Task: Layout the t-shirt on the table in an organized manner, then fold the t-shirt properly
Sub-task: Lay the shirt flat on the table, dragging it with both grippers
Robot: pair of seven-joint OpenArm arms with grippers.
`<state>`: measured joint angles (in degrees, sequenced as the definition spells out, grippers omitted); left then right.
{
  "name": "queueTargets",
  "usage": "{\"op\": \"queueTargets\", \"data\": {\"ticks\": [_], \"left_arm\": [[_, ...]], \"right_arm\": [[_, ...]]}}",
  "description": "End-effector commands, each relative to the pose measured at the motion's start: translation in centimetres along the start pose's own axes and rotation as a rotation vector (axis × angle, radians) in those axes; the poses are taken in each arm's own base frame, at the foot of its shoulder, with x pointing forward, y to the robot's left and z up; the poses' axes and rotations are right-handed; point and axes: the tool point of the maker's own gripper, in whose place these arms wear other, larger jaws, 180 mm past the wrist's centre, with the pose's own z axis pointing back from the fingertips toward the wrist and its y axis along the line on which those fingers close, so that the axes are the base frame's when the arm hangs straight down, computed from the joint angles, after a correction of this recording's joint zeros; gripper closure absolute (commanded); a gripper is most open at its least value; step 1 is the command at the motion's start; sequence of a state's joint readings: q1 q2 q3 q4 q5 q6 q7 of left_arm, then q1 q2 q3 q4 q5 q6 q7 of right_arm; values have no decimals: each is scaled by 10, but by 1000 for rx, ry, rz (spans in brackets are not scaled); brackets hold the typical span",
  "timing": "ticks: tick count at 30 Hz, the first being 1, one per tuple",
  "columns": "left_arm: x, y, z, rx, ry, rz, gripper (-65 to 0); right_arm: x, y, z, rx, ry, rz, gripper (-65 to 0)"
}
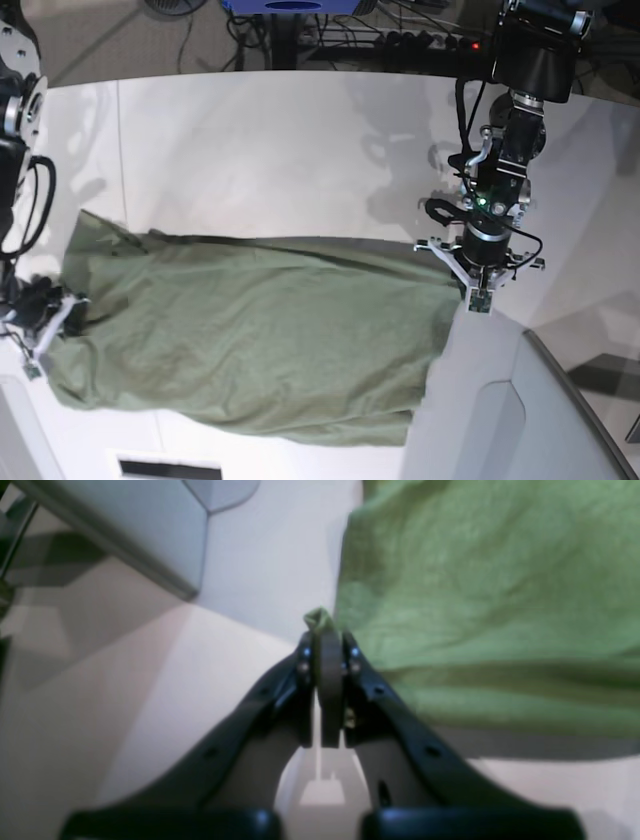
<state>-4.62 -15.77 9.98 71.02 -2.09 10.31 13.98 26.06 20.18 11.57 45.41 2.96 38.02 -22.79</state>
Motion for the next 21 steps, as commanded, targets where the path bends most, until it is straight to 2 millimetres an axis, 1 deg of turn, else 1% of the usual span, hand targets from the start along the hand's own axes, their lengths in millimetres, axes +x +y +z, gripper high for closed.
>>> {"op": "queueTargets", "data": {"ticks": [1, 3, 4, 5, 7, 8, 10, 11, 13, 14, 16, 17, 19, 20, 21], "left_arm": [[20, 4, -2, 14, -59, 4, 0], [20, 3, -2, 12, -58, 5, 0], [19, 3, -2, 11, -55, 4, 0], [13, 1, 0, 8, -45, 3, 0], [11, 0, 1, 6, -41, 2, 0], [9, 0, 2, 5, -38, 2, 0], [6, -1, 3, 3, -32, 1, 0], [6, -1, 3, 3, -32, 1, 0], [4, -1, 3, 2, -28, 0, 0], [-1, -3, 5, -1, -20, -1, 0], [-2, -3, 6, -2, -19, -1, 0], [-3, -4, 6, -3, -18, -2, 0], [-3, -3, 6, -2, -16, -3, 0], [-4, -4, 6, -3, -15, -4, 0], [-4, -4, 6, -3, -15, -4, 0]], "right_arm": [[21, -10, 3, -12, -52, 12, -3], [22, -1, -7, 20, -54, 18, -18], [21, 3, -11, 33, -52, 22, -50], [19, 6, -14, 43, -41, 30, -89], [13, 10, -18, 54, 5, 55, -209], [10, 10, -17, 52, 27, 66, -282], [8, -2, -9, 23, 46, 83, -417], [1, -5, -5, 12, 52, 73, -447], [2, -21, 14, -42, 0, 37, -440], [-6, -30, 26, -78, -10, 8, -426], [-20, -36, 43, -125, -3, -41, -419], [-27, -37, 50, -144, 9, -62, -419], [-54, -34, 57, -158, 55, -105, -419], [-64, -27, 55, -146, 74, -109, -419], [-70, -22, 53, -138, 83, -116, -420]]}}
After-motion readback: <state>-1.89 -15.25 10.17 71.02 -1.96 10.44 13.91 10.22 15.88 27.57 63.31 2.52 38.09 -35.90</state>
